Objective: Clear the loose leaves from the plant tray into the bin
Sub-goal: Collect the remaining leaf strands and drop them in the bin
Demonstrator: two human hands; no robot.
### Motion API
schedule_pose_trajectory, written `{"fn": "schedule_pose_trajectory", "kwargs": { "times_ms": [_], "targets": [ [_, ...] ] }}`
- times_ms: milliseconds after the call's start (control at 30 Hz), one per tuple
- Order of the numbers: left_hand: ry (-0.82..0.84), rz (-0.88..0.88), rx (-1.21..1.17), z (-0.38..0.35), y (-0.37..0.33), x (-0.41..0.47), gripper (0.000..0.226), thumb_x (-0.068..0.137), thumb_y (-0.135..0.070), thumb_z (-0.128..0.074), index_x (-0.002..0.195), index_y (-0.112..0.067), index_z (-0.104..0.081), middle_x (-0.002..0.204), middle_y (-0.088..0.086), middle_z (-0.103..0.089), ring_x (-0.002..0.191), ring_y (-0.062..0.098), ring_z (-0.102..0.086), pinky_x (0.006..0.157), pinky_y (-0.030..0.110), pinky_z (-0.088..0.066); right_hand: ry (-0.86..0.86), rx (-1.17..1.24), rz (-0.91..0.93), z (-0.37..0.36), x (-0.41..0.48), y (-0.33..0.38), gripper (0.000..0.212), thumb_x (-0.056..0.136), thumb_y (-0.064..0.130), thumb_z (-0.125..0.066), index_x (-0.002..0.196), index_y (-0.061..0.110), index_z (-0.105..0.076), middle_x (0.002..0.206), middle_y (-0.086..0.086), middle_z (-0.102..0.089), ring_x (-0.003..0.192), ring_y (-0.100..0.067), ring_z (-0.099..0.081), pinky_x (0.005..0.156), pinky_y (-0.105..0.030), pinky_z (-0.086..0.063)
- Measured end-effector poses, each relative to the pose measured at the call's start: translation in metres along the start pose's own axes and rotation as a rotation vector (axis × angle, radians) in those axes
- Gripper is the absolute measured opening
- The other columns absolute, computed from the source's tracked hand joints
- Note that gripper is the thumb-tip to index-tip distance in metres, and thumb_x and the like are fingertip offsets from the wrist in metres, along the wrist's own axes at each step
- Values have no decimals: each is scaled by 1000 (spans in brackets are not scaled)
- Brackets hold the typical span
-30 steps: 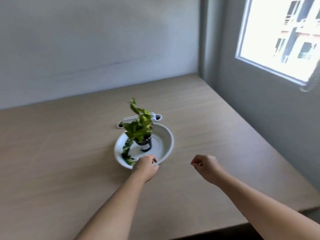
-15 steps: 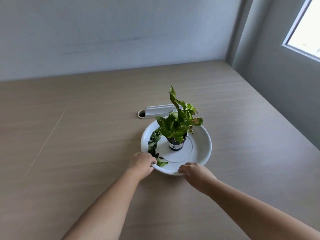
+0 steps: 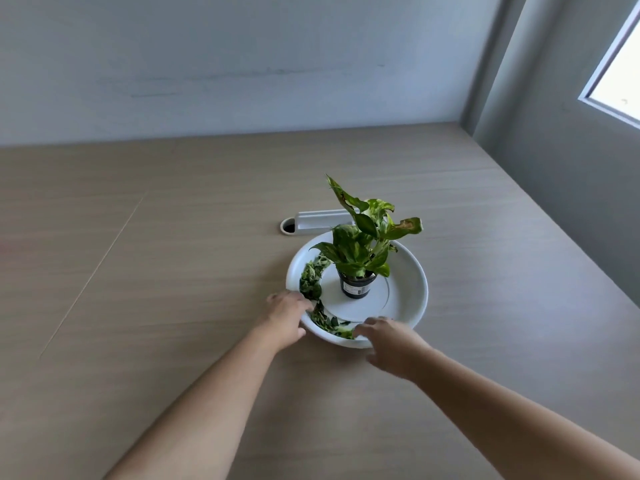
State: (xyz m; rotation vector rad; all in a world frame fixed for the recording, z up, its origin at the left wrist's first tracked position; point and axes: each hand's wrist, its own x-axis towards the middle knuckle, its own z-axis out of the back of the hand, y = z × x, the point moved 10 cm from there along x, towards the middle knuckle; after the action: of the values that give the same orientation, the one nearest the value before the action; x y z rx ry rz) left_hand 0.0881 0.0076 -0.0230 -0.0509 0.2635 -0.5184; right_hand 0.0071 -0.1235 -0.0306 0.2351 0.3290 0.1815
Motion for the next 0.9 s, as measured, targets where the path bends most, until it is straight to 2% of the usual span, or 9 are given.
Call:
{"fn": "schedule_pose_trajectory", "kwargs": {
  "times_ms": [100,233,300,467,600,700,833,900],
  "targets": [
    [88,26,7,-11,4,-1,42,85,-24,-62,126,-29,-56,136,-4,-50,131,19,-41,106,41,-32,9,-29,40,-11,0,5,36,86,4,-45,119,15,-53,115,-9,-58,107,-30,-56,83,-40,-49],
    [10,-12,20,-18,-21,-9,28,87,-24,-55,113,-27,-66,119,-4,-63,119,19,-51,109,36,-29,52,14,-5,-8,-1,-29,21,88,11,-52,107,15,-61,108,-8,-62,101,-28,-60,80,-37,-49],
    [-1,-37,31,-23,-36,-13,27,86,-26,-55,111,-27,-66,114,-4,-65,114,19,-54,108,33,-30,78,21,-41,-6,-3,-46,25,86,7,-54,107,17,-62,109,-5,-63,101,-26,-60,81,-35,-49],
    [53,-84,-33,-30,-55,-20,25,83,-28,-60,107,-27,-67,110,-5,-66,106,17,-59,101,33,-40,60,-30,-96,1,-8,-73,40,81,-4,-44,106,21,-63,111,-2,-64,102,-25,-61,83,-34,-50],
    [63,20,-93,-22,-30,-20,24,78,-29,-66,102,-27,-70,105,-7,-68,100,18,-61,93,31,-47,44,-51,-22,-2,-8,-57,37,84,4,-51,114,24,-60,117,0,-62,108,-24,-59,90,-39,-51],
    [95,84,-114,-23,-20,-19,24,77,-29,-69,101,-25,-71,105,-5,-70,101,18,-62,88,27,-46,78,-17,2,-7,-7,-50,34,84,3,-52,110,23,-62,114,0,-64,104,-23,-60,87,-36,-52],
    [88,87,-135,-28,-37,-23,30,74,-42,-74,99,-25,-72,102,-5,-71,99,17,-62,88,28,-48,84,-57,-56,6,-4,-69,42,82,-2,-49,108,26,-65,113,0,-66,101,-25,-63,86,-36,-54],
    [89,112,-261,-31,-42,-22,39,68,-50,-77,97,-26,-72,102,-5,-71,98,15,-63,89,28,-50,88,-63,-60,14,-2,-69,45,82,-3,-47,111,26,-66,115,-2,-66,102,-25,-64,88,-37,-55]
  ]
}}
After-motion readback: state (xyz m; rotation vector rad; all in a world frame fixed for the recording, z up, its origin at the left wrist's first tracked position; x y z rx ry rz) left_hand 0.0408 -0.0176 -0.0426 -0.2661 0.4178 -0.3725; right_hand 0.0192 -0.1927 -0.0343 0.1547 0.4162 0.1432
